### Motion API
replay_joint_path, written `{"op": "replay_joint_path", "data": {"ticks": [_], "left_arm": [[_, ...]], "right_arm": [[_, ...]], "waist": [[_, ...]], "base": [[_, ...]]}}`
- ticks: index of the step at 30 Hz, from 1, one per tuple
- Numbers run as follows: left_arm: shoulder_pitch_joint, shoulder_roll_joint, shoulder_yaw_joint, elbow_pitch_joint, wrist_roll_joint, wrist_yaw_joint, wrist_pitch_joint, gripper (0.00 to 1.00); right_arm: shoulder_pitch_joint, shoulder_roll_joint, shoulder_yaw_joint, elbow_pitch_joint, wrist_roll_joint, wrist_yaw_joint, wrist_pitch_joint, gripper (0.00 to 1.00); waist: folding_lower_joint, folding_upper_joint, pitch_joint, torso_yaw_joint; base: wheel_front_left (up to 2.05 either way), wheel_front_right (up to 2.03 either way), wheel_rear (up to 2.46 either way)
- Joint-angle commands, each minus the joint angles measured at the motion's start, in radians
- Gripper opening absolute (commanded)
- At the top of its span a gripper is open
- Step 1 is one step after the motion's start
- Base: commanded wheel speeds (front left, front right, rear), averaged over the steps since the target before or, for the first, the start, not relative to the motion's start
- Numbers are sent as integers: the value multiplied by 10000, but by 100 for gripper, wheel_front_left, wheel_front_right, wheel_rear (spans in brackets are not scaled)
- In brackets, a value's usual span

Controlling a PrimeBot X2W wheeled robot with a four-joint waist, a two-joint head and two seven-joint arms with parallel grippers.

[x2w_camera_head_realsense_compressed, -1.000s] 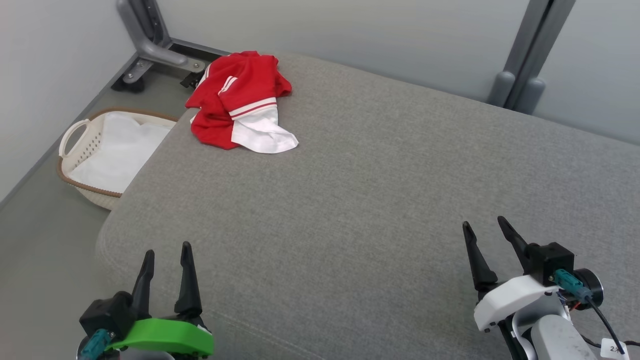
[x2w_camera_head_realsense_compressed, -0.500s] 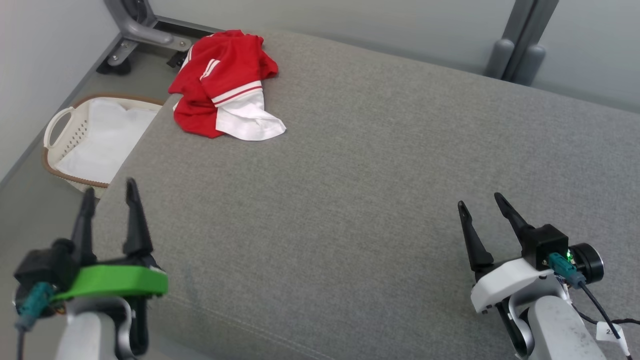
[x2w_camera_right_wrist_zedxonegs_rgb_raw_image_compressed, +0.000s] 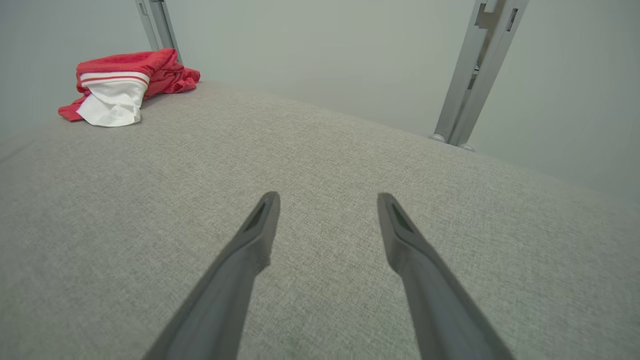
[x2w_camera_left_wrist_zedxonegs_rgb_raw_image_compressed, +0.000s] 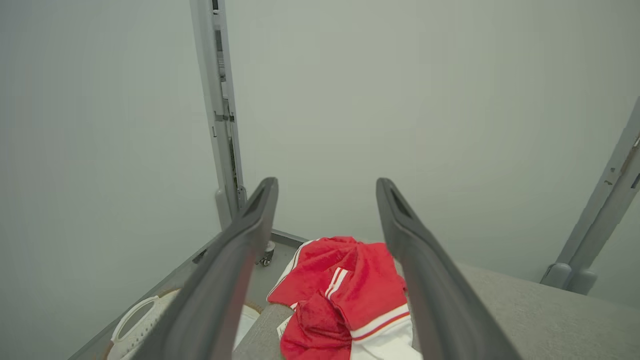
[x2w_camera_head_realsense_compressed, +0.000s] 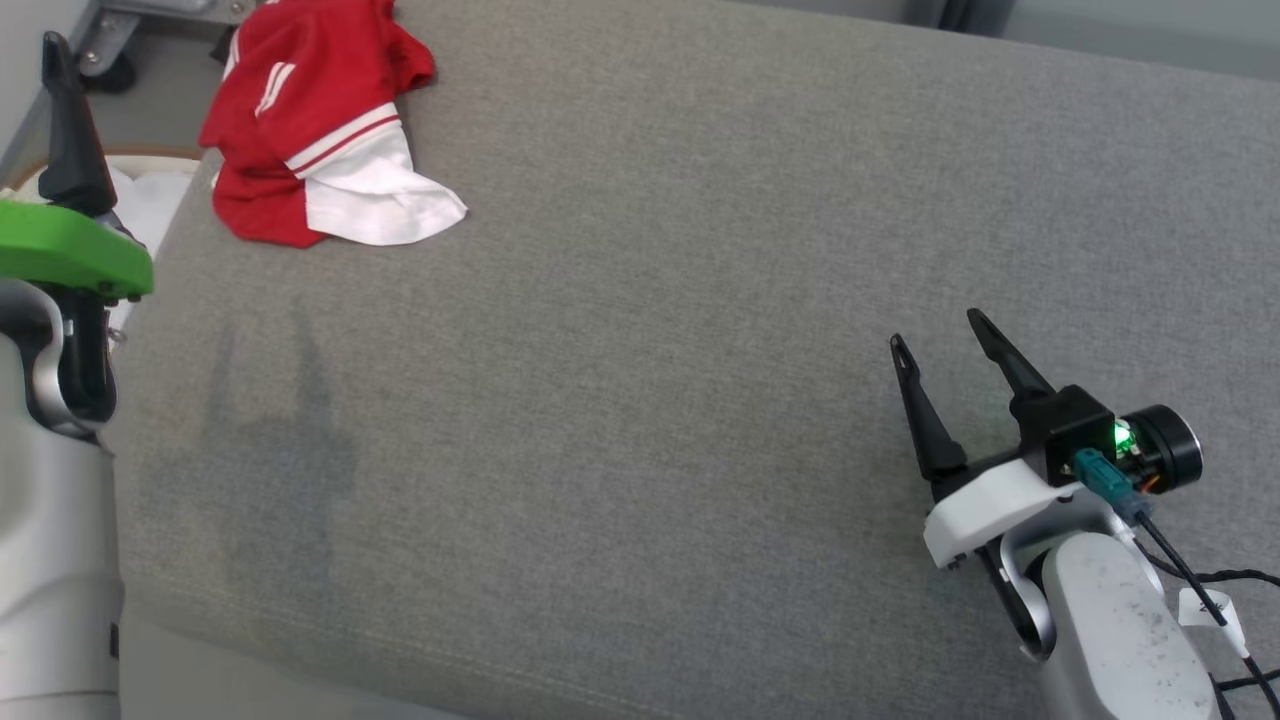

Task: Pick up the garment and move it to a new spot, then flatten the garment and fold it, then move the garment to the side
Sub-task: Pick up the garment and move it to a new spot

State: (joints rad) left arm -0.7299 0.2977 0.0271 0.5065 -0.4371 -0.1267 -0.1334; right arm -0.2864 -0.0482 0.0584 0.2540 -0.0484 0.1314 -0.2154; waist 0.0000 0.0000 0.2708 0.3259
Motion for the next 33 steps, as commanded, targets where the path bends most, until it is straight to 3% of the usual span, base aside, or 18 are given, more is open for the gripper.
{"op": "replay_joint_path", "data": {"ticks": [1, 12, 22, 33], "left_arm": [[-323, -22, -74, 396, -180, -25, 71, 100], [-1694, -38, -752, 3211, -1451, -52, 516, 100], [-2225, 316, -1148, 4319, -2535, -55, 762, 100], [-2824, 594, -1439, 4927, -2875, -56, -38, 100]], "right_arm": [[-178, -46, -2, -164, -140, -16, 84, 100], [-245, -45, -249, -1283, -711, -16, 610, 100], [-325, -69, -298, -1689, -835, -19, 733, 100], [-563, -109, -243, -1938, -830, -28, 728, 100]], "waist": [[0, 0, 909, -616], [0, 0, 2499, -1074], [0, 0, 3226, -1262], [0, 0, 3484, -1488]], "base": [[0, 0, 0], [0, 0, 0], [0, 0, 0], [0, 0, 0]]}}
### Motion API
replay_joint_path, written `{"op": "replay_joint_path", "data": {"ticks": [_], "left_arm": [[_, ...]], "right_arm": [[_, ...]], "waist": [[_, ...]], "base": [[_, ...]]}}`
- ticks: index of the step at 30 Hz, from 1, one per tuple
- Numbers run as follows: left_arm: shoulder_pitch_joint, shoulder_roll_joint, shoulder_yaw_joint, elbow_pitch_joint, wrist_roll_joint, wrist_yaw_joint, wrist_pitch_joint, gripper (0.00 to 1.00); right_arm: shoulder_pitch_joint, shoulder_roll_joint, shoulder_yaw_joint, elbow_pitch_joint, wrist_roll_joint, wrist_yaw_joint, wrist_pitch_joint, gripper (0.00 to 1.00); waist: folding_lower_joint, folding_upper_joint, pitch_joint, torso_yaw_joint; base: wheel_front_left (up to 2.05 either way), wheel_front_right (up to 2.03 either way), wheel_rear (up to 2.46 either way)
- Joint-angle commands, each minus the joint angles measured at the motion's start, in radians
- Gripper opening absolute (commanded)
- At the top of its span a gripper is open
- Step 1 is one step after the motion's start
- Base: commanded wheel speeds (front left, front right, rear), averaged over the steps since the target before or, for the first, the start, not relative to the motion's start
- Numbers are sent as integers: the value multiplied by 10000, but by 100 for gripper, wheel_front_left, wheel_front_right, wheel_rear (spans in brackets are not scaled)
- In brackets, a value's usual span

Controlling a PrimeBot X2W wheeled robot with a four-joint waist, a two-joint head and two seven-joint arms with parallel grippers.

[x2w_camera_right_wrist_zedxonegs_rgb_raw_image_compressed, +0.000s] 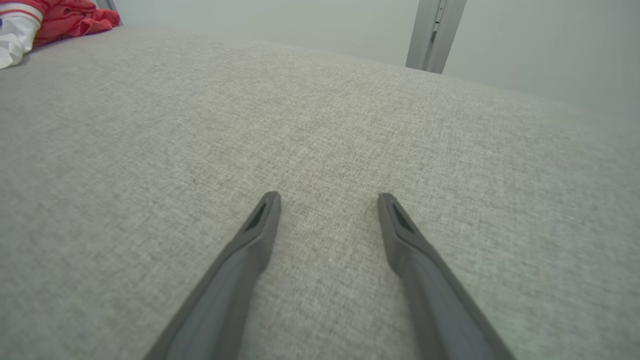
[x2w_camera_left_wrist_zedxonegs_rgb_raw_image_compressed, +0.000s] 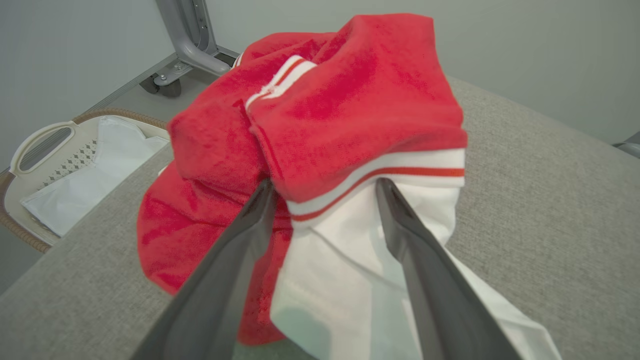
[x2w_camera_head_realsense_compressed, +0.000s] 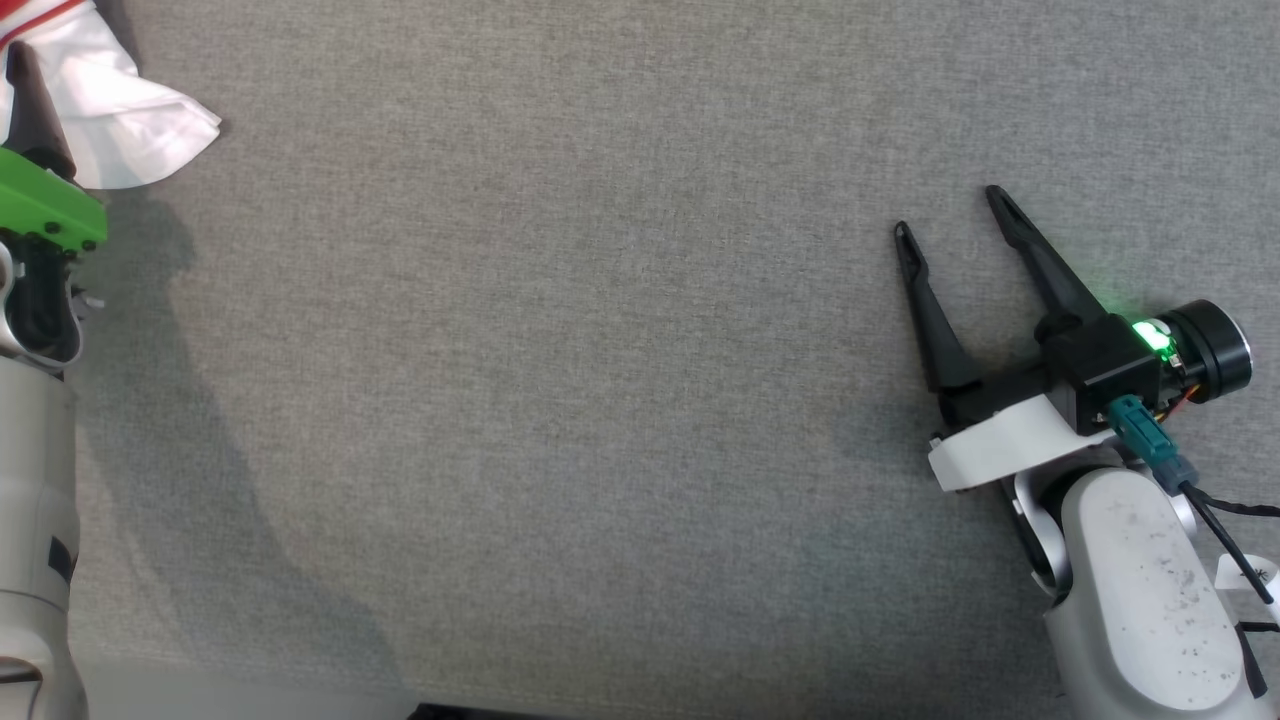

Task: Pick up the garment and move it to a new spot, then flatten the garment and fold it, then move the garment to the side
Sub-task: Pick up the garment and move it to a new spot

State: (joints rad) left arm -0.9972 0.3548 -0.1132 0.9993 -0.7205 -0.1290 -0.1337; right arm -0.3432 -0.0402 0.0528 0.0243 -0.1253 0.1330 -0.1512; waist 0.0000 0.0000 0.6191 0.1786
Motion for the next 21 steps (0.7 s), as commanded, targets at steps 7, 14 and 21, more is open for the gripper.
{"op": "replay_joint_path", "data": {"ticks": [7, 14, 21], "left_arm": [[-239, 135, -465, -8, -111, -33, -514, 0], [-211, 374, -981, -43, -9, -34, -736, 0], [-365, 905, -1645, -568, 230, -34, -772, 0]], "right_arm": [[-37, -182, -170, 520, 67, -43, -92, 100], [-63, -150, -107, 869, 318, -40, -348, 100], [-5, -126, -40, 1488, 782, -33, -746, 100]], "waist": [[0, 0, -184, -104], [0, 0, -688, -286], [0, 0, -1725, -593]], "base": [[0, 0, 0], [0, 0, 0], [0, 0, 0]]}}
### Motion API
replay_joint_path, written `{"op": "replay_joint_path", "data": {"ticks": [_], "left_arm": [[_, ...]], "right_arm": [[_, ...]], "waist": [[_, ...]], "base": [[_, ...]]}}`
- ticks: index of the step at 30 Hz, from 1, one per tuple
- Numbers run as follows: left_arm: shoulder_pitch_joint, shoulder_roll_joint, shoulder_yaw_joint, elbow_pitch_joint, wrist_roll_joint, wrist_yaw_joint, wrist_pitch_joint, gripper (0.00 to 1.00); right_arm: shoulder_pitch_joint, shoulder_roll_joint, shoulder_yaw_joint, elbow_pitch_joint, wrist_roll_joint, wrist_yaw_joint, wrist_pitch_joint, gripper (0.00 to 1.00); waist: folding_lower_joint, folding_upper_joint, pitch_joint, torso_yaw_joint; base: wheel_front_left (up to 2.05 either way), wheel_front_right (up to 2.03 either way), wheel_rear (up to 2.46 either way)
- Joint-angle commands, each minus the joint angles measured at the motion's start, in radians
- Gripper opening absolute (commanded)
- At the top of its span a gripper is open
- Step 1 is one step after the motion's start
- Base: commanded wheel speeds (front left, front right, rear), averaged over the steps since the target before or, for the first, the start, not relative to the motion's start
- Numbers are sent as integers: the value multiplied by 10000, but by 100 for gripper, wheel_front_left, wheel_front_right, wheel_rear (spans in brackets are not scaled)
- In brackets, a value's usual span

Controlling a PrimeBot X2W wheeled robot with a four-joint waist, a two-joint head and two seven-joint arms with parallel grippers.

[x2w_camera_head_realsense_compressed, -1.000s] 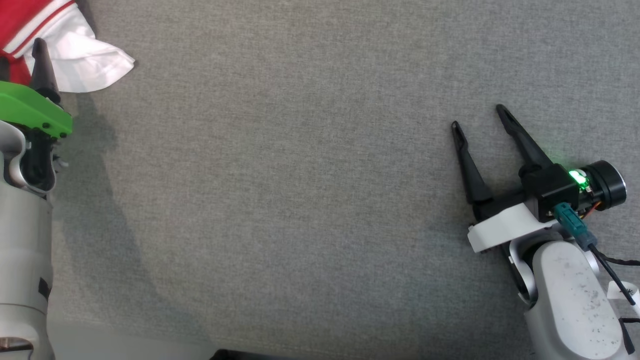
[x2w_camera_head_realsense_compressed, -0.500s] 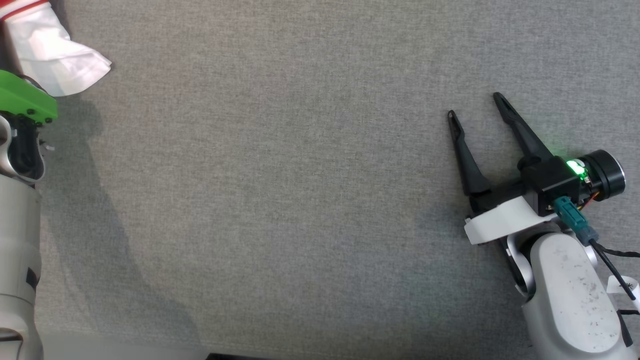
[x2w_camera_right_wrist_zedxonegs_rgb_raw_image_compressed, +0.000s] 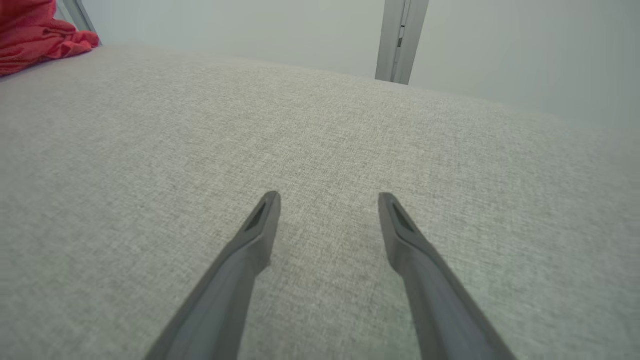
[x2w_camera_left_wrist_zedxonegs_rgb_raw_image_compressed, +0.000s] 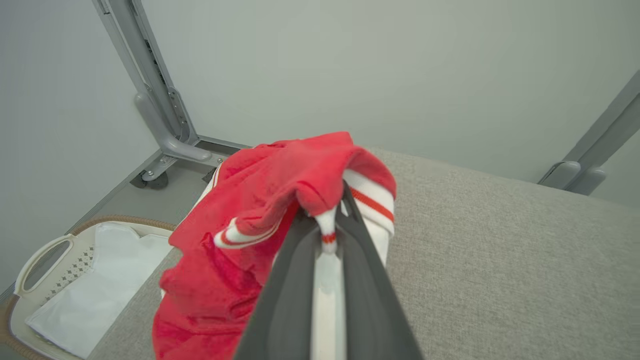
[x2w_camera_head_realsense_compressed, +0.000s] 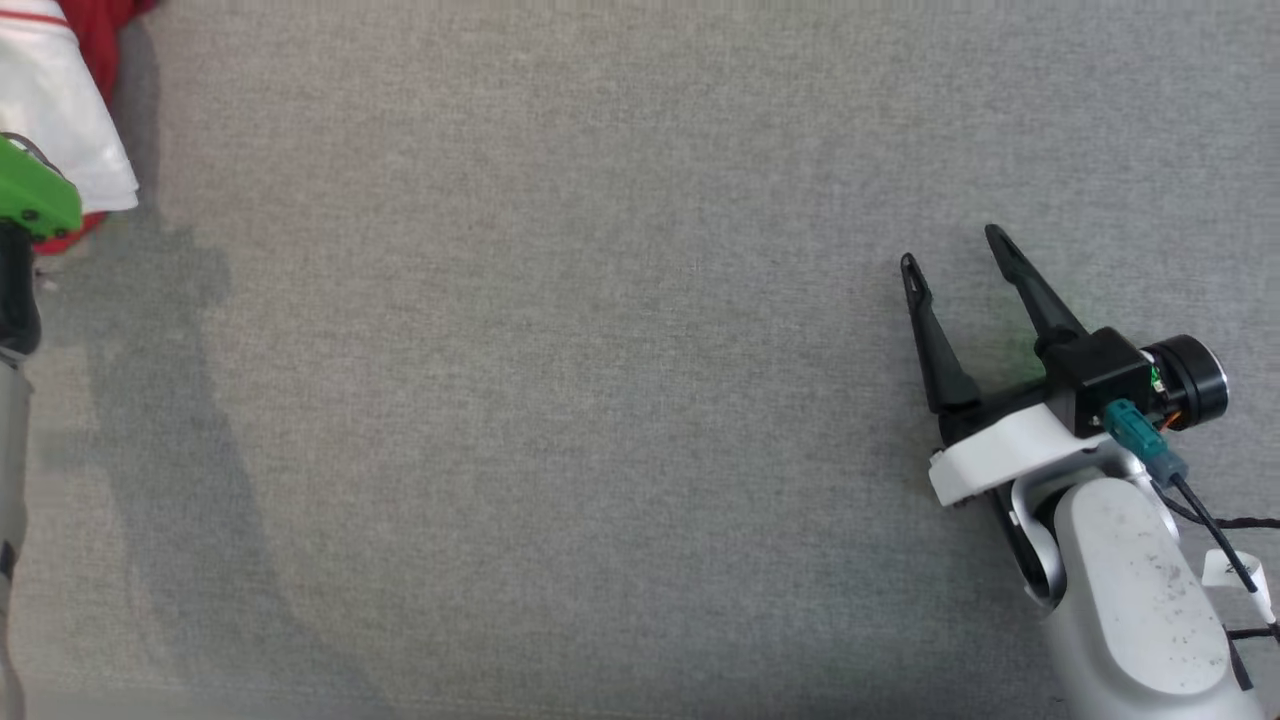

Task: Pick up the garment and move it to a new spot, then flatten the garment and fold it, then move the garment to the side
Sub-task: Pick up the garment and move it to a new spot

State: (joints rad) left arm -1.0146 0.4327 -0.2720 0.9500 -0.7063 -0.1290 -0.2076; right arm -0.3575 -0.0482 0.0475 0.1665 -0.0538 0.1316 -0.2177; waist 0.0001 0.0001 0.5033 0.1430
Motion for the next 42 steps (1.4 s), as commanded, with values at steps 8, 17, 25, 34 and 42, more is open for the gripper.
{"op": "replay_joint_path", "data": {"ticks": [8, 17, 25, 34, 42], "left_arm": [[-627, 617, -1171, -1632, 693, -34, 342, 0], [-1283, 321, -2435, -3855, 1170, -33, 1318, 0], [-2007, -670, -3032, -5201, 1238, 49, 1766, 0], [-2287, -1943, -3340, -5781, 912, 312, 1872, 0], [-86, -2060, -3731, -5618, 385, 604, 1946, 0]], "right_arm": [[285, -41, 197, 933, 826, -19, -391, 100], [506, -42, 293, 1340, 1642, -19, -477, 100], [737, -42, 184, 1268, 1973, -18, -482, 100], [854, -41, -69, 1160, 2073, -18, -483, 100], [998, -41, -354, 1118, 2017, -18, -483, 100]], "waist": [[-1, -1, -2058, -774], [-1, -1, -3338, -1791], [-1, -1, -3897, -2539], [-1, -1, -4001, -2688], [-1, -1, -3747, -2451]], "base": [[0, 0, 0], [0, 0, 0], [0, 0, 0], [0, 0, 0], [0, 0, 0]]}}
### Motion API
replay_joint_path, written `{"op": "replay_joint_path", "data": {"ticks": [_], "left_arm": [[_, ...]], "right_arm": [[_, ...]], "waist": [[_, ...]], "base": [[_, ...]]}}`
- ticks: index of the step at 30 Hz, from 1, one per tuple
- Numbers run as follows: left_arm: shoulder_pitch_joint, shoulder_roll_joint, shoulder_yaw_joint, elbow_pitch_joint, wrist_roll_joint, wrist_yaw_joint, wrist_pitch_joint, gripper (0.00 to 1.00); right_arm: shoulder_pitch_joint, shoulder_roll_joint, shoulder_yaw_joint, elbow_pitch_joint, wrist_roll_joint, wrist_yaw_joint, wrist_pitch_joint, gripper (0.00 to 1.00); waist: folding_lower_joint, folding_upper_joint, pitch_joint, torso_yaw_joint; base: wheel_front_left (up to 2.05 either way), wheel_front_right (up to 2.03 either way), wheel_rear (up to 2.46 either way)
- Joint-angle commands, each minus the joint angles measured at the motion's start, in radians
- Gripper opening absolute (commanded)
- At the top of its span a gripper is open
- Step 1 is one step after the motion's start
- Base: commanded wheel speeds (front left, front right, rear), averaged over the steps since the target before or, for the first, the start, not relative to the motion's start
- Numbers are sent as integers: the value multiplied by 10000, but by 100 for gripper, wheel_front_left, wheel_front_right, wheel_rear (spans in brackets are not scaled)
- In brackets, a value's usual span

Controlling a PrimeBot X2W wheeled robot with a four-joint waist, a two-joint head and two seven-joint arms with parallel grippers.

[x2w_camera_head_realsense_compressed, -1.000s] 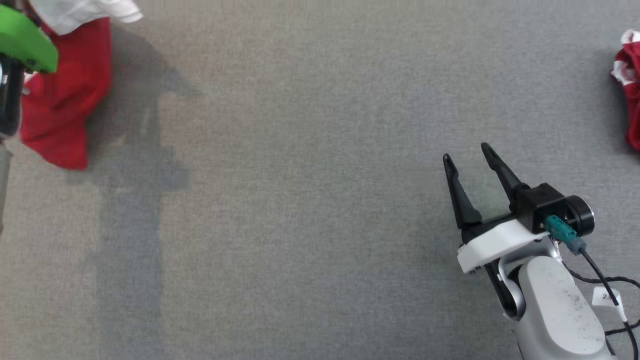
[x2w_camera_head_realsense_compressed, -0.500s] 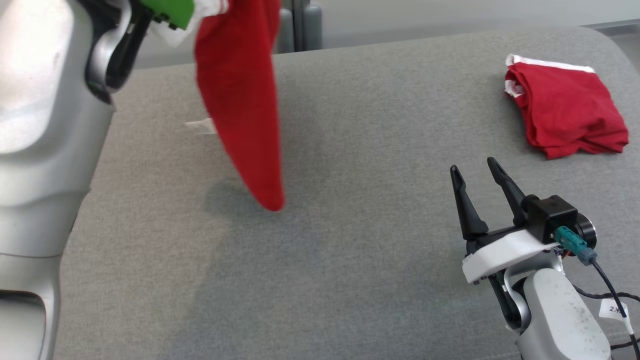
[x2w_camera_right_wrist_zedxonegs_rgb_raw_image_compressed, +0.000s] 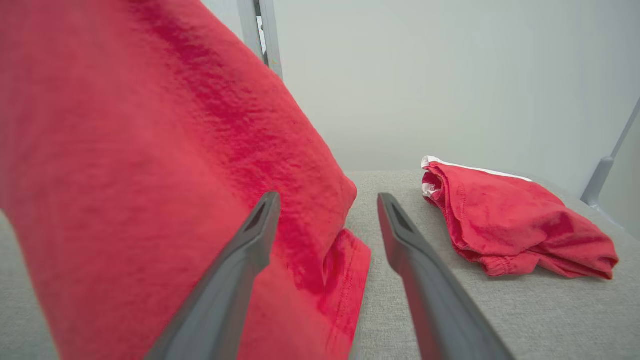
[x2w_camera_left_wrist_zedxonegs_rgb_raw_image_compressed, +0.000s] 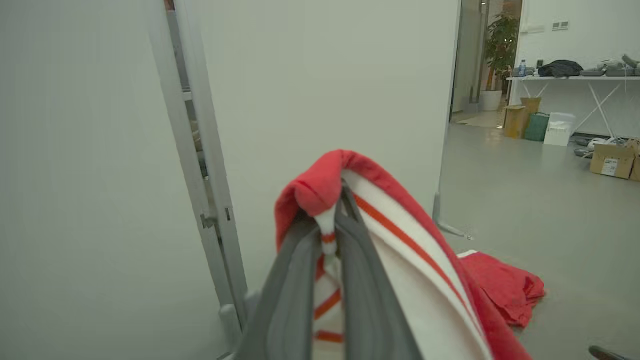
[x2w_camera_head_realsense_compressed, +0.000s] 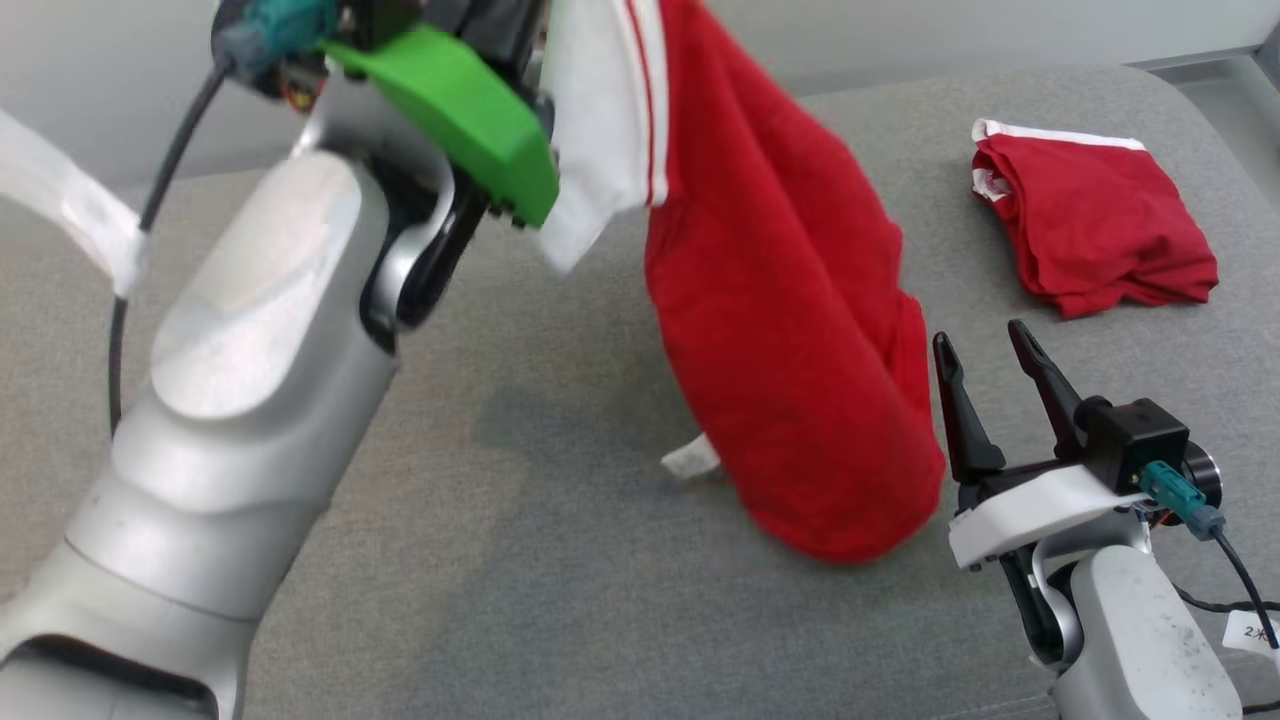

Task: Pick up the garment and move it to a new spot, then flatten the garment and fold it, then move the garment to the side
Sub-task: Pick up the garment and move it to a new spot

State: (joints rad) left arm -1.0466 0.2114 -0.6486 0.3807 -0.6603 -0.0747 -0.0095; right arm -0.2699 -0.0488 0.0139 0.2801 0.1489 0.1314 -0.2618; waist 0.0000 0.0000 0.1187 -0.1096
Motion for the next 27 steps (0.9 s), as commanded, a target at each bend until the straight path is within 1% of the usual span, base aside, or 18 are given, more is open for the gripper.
{"op": "replay_joint_path", "data": {"ticks": [1, 4, 8, 12, 16, 21, 26, 27], "left_arm": [[542, 249, 29, 166, -77, 96, -122, 0], [1570, 558, 115, 729, -280, 224, -388, 0], [2497, 1023, 370, 1734, -455, 399, -877, 0], [2983, 1444, 688, 2751, -517, 576, -1519, 0], [3147, 1758, 1058, 3578, -646, 662, -2015, 0], [3201, 1917, 1416, 4262, -785, 573, -2331, 0], [3364, 1716, 1557, 4476, -815, 313, -2495, 0], [3413, 1635, 1595, 4458, -821, 246, -2530, 21]], "right_arm": [[112, -37, -25, -26, -25, -16, -42, 100], [71, -37, -18, -58, -46, -16, -42, 100], [-54, -35, 27, -112, -68, -16, -43, 100], [-194, -37, 39, -191, -113, -16, -43, 100], [-328, -37, -18, -264, -211, -16, -43, 100], [-461, -37, -113, -325, -346, -16, -43, 100], [-492, -35, -164, -289, -429, -16, -43, 100], [-497, -35, -156, -269, -454, -16, -43, 100]], "waist": [[0, 0, 150, 95], [0, 0, 353, 149], [0, 0, 657, 142], [0, 0, 994, 85], [0, 0, 1327, 37], [0, 0, 1638, 64], [0, 0, 1742, 180], [0, 0, 1731, 214]], "base": [[0, 0, 0], [0, 0, 0], [0, 0, 0], [0, 0, 0], [0, 0, 0], [0, 0, 0], [0, 0, 0], [0, 0, 0]]}}
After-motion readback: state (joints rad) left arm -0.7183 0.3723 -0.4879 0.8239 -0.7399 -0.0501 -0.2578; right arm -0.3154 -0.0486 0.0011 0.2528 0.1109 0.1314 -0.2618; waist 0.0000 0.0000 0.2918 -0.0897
